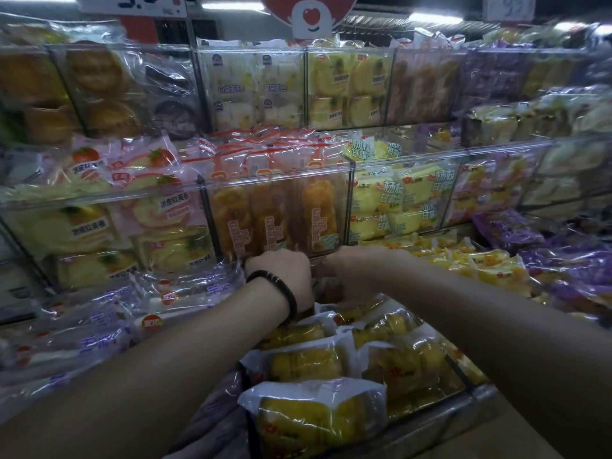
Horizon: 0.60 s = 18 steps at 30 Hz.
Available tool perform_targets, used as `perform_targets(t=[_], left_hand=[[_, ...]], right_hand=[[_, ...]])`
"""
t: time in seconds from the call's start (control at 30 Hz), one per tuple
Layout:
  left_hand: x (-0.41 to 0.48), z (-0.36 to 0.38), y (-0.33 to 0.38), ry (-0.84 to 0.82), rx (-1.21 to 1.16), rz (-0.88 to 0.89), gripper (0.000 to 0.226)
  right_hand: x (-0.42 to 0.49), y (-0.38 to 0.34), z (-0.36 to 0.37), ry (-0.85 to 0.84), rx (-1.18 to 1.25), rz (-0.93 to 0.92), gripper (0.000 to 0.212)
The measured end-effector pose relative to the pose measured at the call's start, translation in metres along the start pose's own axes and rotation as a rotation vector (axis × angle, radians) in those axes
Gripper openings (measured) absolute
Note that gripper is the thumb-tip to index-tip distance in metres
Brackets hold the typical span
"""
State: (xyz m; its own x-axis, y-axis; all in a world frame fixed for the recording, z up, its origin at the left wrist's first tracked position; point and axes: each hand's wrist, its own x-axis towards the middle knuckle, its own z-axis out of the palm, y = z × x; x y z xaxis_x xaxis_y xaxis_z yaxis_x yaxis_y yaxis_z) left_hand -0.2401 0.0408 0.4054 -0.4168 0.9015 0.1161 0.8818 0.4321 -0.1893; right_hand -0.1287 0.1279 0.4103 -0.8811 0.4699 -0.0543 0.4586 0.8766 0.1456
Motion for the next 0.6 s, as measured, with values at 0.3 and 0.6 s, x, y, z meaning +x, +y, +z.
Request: perform_targets(t=[0.3,0.6], left_hand=[[0.006,0.016,0.001,0.034,0.185,0.046,0.038],[0.018,-0.016,-0.016,-0.333,0.007,0.208,0.042]], right_hand=[[0.0,0.007,-0.009,-0.085,0.043,0.007,0.047],[0.005,-0.003,0.007,0.017,0.054,0.097,0.029]])
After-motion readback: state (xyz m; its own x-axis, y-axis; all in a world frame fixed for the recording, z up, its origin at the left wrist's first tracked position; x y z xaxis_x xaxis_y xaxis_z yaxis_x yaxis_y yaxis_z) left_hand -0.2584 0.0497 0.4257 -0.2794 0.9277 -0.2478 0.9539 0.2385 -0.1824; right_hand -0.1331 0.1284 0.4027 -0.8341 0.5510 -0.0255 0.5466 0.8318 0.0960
